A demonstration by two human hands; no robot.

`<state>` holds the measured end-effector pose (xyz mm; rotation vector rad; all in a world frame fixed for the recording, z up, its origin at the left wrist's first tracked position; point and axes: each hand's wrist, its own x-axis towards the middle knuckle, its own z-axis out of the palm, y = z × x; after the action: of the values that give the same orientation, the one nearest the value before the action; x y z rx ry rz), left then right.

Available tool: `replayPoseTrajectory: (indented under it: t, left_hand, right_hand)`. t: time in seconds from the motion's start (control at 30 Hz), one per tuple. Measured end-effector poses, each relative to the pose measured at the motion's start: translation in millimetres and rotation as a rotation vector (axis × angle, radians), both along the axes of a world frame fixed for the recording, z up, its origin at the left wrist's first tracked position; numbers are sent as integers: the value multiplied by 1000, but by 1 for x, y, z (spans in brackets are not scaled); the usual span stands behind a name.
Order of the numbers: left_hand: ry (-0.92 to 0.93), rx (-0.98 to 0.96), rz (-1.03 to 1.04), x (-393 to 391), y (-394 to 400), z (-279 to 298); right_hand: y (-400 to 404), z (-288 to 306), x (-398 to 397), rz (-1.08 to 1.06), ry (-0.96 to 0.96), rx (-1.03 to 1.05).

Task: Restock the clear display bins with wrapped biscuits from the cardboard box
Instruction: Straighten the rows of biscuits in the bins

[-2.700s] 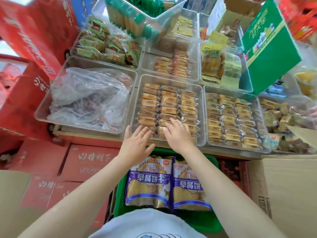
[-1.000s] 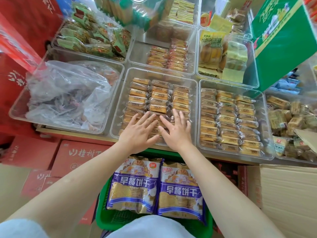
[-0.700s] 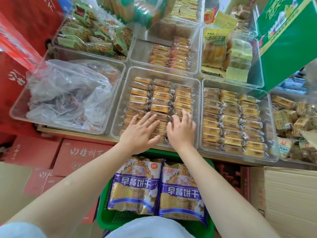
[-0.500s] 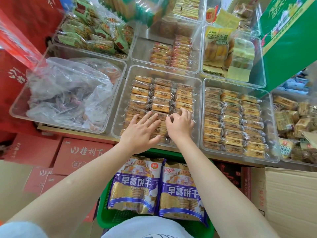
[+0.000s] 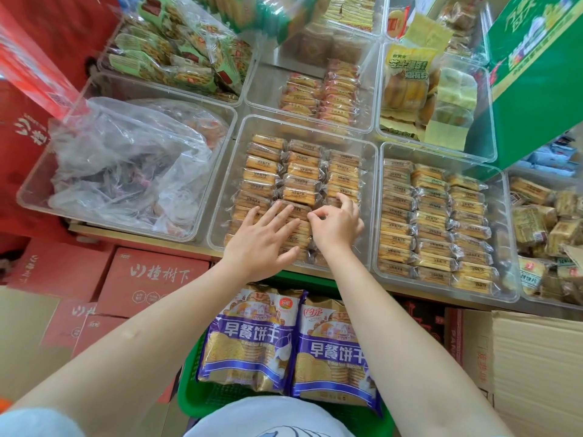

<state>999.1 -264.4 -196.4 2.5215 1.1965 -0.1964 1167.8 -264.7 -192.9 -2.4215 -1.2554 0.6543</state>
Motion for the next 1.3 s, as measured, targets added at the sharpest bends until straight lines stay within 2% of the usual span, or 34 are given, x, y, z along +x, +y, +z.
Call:
replayPoseTrajectory:
  t: [0.4,0.6,0.87,1.07,1.3]
  left_hand:
    - [17,-53,-17,0,4,-4]
    - [-100,33,32,-2,10,-5]
    - [-16,-22,90,3,12,-8]
    - [-5,-16,89,4,12,-9]
    - [-12,-9,90,4,11,-8]
  right_hand:
    - [-3,-3,3,15,-47,30]
    - [10,10,10,89,-67,14]
    - [34,6,10,168,-176,-96]
    - [33,3,11,175,-140,-90]
    - [38,4,12,181,-132,-174]
